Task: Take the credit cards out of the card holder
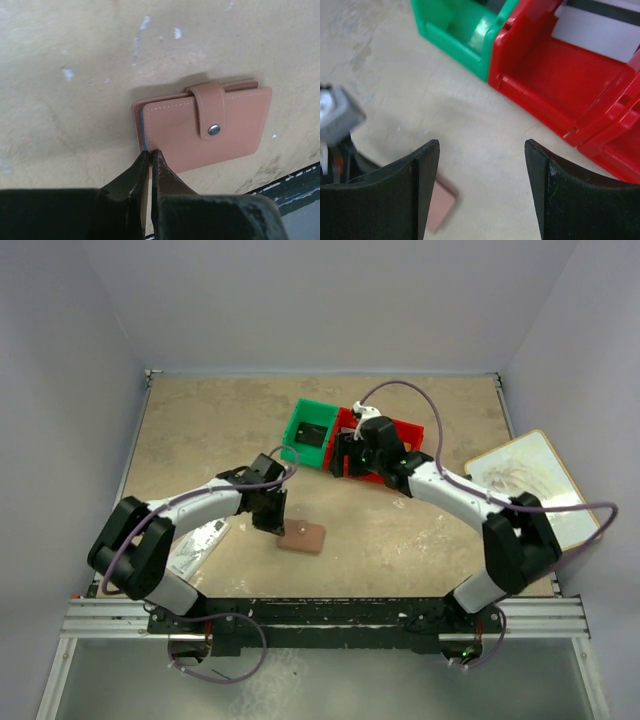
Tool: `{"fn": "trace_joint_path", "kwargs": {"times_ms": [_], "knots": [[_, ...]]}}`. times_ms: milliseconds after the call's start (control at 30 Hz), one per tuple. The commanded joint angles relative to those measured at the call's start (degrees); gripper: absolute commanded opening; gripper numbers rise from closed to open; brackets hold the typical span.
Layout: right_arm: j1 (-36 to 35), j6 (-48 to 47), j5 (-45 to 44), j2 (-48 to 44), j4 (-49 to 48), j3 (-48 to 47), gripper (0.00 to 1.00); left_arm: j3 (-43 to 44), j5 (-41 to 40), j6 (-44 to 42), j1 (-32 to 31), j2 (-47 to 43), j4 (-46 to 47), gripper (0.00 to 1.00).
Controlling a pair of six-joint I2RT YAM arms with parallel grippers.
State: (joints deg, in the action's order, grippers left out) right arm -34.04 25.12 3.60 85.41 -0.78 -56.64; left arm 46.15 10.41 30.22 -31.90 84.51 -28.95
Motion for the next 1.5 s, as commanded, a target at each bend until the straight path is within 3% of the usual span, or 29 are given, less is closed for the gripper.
{"fn": "trace_joint_path", "kwargs": {"times_ms": [0, 33, 167, 233, 500, 800, 1467], "knots": [[0.3, 8.1, -10.6, 6.4, 6.8, -10.8, 0.73, 7.5, -1.5, -5.7, -3.5, 5.9, -4.3, 0.00], [0.3, 9.3, -11.2, 8.0, 7.9, -12.5, 0.74, 8.4, -3.7, -5.2, -3.5, 6.8, -5.2, 0.00], [0.3, 10.6, -14.3, 14.4, 10.2, -19.1, 0.78, 7.2, -10.9, -0.5, -3.5, 5.7, -4.3, 0.38], [0.3, 11.1, -15.7, 17.8, 12.5, -23.1, 0.78, 5.6, -13.2, 2.4, -3.5, 3.3, -2.5, 0.46], [0.2, 10.8, -20.7, 28.6, 18.2, -36.5, 0.76, 1.8, -21.5, 12.1, -3.5, -6.3, 0.9, 0.51], [0.0, 6.1, -22.5, 35.3, 20.9, -43.9, 0.70, 0.8, -26.9, 14.3, -3.4, -11.4, -0.5, 0.51], [-3.8, 5.8, -21.5, 32.2, 20.8, -34.3, 0.68, 1.6, -30.6, 18.2, -3.4, -15.6, -0.7, 0.52]]}}
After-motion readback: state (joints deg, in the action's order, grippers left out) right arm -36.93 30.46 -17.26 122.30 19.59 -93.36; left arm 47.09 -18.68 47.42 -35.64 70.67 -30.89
